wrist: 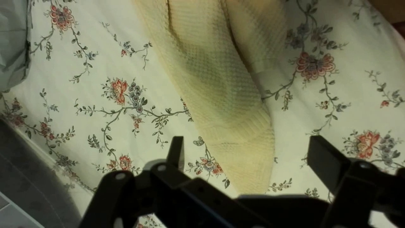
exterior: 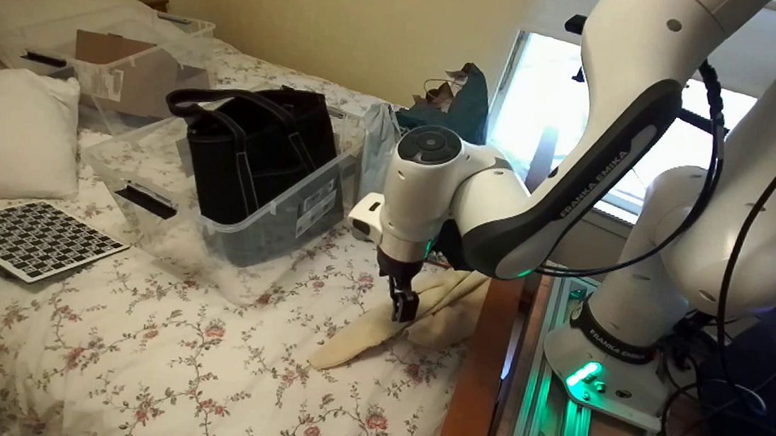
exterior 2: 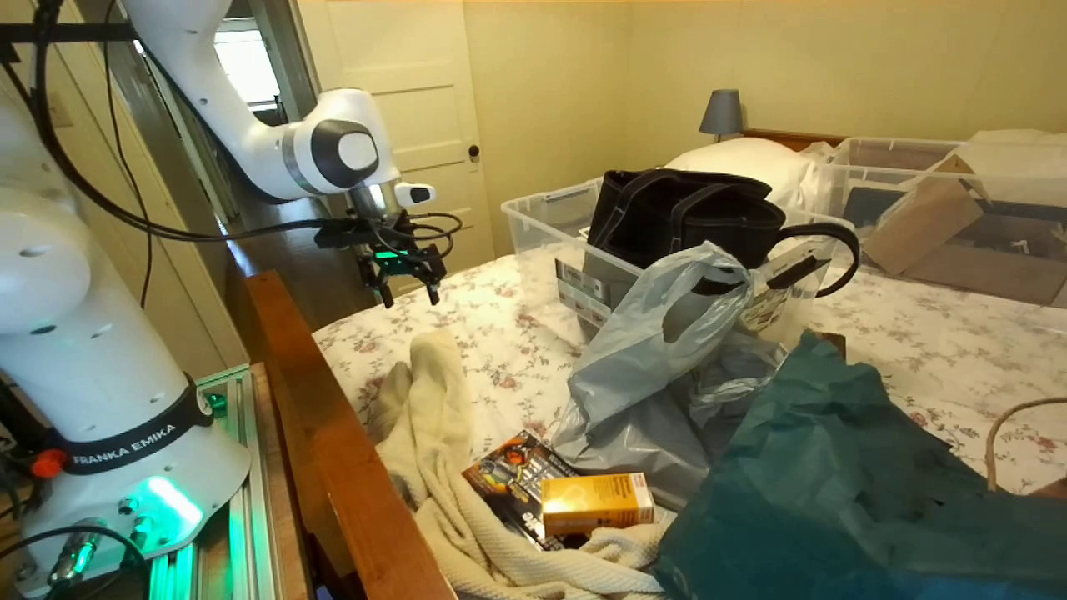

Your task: Move the towel on the bed to the right.

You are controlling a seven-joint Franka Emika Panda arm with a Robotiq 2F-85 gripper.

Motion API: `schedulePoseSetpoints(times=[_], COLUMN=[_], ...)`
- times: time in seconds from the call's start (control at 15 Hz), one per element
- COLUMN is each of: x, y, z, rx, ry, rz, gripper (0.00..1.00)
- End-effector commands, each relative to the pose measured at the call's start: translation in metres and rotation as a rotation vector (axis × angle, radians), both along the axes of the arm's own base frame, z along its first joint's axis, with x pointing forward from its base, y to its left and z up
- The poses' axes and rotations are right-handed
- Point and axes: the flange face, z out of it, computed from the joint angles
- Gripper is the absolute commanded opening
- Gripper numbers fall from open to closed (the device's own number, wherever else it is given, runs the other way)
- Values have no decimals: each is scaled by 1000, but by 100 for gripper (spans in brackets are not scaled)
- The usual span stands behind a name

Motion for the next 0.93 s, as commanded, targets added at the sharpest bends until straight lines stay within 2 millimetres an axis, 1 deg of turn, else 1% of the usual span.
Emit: schedulePoseSetpoints(times=[0.0,0.13,0.53,0.87], x=[9,11,12,19], y=[-1,-2,-12,-18], z=[-20,-31,-78,-105], rx=[-28,-27,13,116], ry=[1,20,99,68], rz=[22,34,21,-1], gripper=[100,100,100,100])
